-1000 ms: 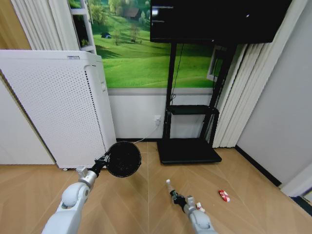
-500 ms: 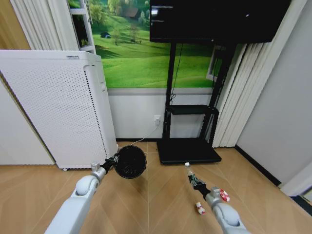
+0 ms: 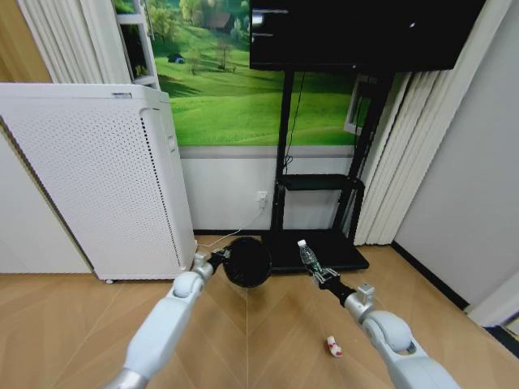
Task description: Pick up the trash bin and place the garbage on the floor into it.
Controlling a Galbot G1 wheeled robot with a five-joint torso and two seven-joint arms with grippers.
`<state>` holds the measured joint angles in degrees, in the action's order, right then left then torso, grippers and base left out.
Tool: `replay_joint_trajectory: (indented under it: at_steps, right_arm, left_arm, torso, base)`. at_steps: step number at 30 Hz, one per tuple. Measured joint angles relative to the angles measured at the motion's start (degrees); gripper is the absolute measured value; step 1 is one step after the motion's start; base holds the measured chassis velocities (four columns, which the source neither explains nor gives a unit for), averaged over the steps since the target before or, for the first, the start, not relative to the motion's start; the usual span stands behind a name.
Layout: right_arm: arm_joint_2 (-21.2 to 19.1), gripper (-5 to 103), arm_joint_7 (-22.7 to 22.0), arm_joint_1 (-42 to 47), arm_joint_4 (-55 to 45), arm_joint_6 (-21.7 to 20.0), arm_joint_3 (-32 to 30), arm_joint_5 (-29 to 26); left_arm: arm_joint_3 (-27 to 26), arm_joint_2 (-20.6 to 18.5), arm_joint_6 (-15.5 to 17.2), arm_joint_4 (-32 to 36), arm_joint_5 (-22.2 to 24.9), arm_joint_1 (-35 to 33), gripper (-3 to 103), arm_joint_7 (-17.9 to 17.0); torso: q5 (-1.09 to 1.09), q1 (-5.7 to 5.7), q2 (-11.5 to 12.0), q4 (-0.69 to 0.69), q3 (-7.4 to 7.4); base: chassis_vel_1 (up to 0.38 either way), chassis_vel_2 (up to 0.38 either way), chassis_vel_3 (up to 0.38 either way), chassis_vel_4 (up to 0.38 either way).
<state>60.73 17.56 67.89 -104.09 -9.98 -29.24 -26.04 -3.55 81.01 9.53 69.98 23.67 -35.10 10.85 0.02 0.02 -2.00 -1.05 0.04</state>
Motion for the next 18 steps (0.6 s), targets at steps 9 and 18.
replay_joint_trajectory:
  at_steps: [9, 18]
  right_arm:
    - [4.04, 24, 0.11, -1.38, 0.2, -1.15, 1.23, 1.43]
    - [7.43, 35, -1.27, -2.62, 3.29, -0.6, 2.91, 5.24]
  left_arm:
    - [4.37, 7.3, -0.84, -4.78, -1.61, 2.05, 7, -3.22]
    - [5.83, 8.19, -1.36, -4.63, -2.61, 1.16, 7, -4.07]
  torso:
    - [0.0, 0.0, 0.0, 0.01, 0.0]
    - [-0.01, 0.0, 0.0, 0.03, 0.0]
  base:
    - [0.0, 0.0, 0.0, 0.0]
    - [0.0, 0.0, 0.0, 0.0]
